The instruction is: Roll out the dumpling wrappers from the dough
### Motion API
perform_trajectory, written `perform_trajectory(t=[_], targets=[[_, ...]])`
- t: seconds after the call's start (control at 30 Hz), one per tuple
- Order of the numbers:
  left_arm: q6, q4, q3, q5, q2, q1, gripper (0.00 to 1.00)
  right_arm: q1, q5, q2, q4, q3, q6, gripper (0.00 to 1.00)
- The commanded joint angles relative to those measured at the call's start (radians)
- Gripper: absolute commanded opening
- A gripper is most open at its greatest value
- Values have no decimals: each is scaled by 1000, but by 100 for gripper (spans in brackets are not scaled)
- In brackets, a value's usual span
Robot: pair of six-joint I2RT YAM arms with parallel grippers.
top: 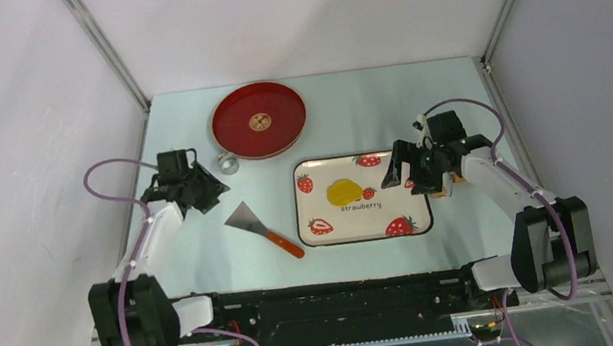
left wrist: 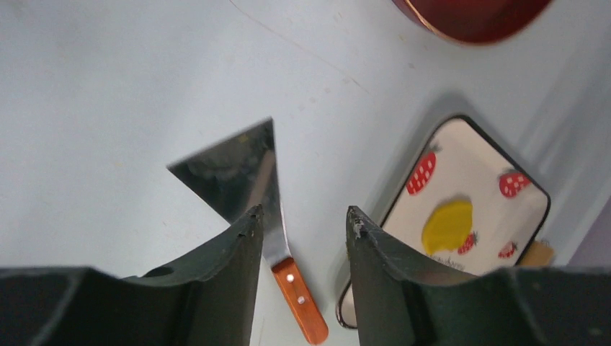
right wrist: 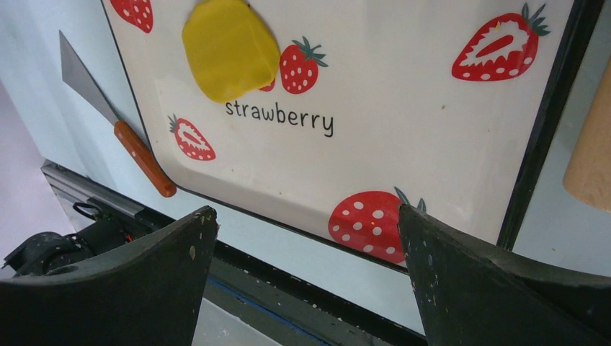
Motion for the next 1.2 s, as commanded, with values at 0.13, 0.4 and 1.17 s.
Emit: perform_trajectory(t=[0.13,0.4,1.17], targets=[[46,82,116,70,200,132,45,-29,-82,-18,23,-14,-47,99],[-2,149,248,85,396,136,35,-63,-118,12,19,-14,-77,99],[-13,187,425,74,677,99,28,-104,-223,102,29,-5,-111,100]])
